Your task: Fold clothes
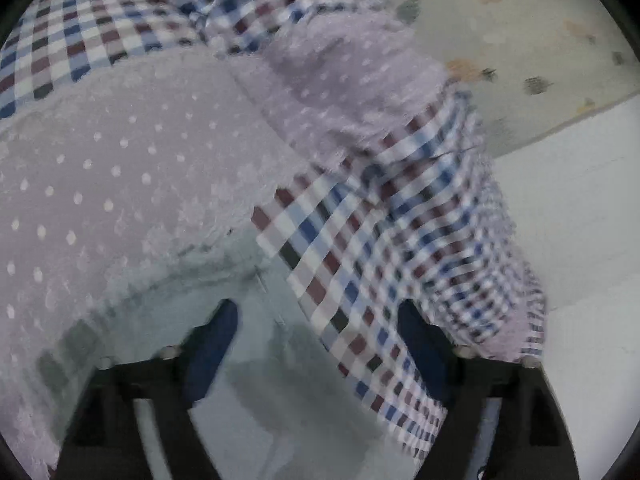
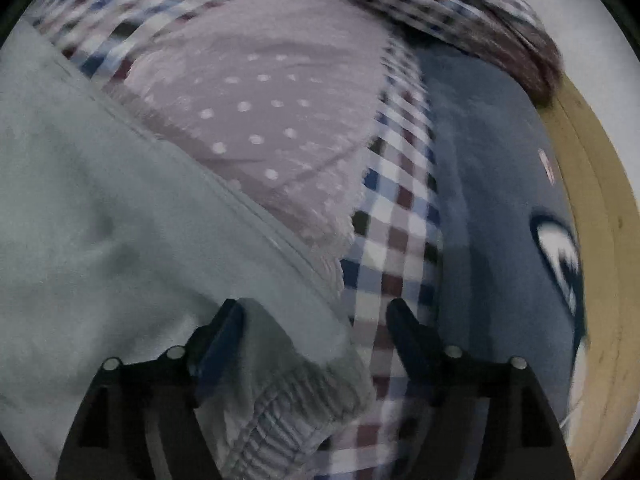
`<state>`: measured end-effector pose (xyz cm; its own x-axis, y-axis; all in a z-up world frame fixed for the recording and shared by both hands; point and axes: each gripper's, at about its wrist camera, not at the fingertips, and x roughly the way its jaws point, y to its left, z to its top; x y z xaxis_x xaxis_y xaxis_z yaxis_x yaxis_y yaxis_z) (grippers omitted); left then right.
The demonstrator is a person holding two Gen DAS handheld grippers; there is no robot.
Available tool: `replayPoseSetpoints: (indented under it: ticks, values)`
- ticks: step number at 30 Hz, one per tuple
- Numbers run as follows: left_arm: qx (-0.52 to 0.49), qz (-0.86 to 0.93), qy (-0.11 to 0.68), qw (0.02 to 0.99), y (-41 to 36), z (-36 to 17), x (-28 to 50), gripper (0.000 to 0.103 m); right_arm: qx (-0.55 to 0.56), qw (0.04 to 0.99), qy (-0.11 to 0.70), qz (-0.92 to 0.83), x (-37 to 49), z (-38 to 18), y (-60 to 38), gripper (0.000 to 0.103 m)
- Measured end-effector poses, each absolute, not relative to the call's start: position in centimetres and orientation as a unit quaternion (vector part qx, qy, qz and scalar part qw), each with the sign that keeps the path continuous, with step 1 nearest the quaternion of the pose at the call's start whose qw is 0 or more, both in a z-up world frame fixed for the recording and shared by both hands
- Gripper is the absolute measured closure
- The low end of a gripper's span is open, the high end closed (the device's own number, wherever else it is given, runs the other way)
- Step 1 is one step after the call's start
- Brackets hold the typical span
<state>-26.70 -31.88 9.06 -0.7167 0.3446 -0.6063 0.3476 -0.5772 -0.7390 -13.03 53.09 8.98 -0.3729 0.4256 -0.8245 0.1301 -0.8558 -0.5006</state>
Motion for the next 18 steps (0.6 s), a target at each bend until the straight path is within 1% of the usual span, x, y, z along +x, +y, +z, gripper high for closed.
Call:
replayPoseSetpoints:
  ticks: [2, 4, 8, 10, 11, 13, 15, 18]
  values:
    - [0.368, -0.811, 0.454, 0.015, -33.4, 8.6, -24.0, 0.017, -0.525, 0.117, -0.219, 0.814, -10.9, 10.8, 53.6, 0.024]
    - [0.366, -0.824, 0.433, 0.028, -34.2, 8.2, -21.3, 0.017, -0.484, 0.119, -0.183, 0.848, -7.8, 13.2, 52.7, 0.024]
    - [0.357, -0.846, 0.392, 0.051, -34.5, 6.9, -14.6, 0.017, -0.407, 0.044, -0.083, 0.909, -0.2, 16.6, 47.5, 0.024]
    - [0.364, -0.845, 0.391, 0.043, -34.1, 5.9, -11.9, 0.018, -0.375, 0.003, -0.059, 0.925, 2.8, 17.1, 44.1, 0.023]
    - [0.366, -0.846, 0.386, 0.029, -33.2, 5.6, -10.8, 0.02, -0.363, -0.024, -0.058, 0.93, 4.6, 16.9, 41.5, 0.023]
    - [0.371, -0.856, 0.359, -0.019, -29.7, 5.8, -9.1, 0.021, -0.357, -0.043, -0.065, 0.931, 6.5, 16.3, 38.5, 0.023]
    - [0.381, -0.871, 0.3, -0.082, -24.2, 6.8, -7.1, 0.021, -0.357, -0.061, -0.053, 0.931, 8.1, 15.2, 36.5, 0.023]
    - [0.409, -0.865, 0.212, -0.2, -12.6, 7.1, -3.2, 0.021, -0.388, -0.086, 0.024, 0.918, 9.4, 13.7, 36.3, 0.024]
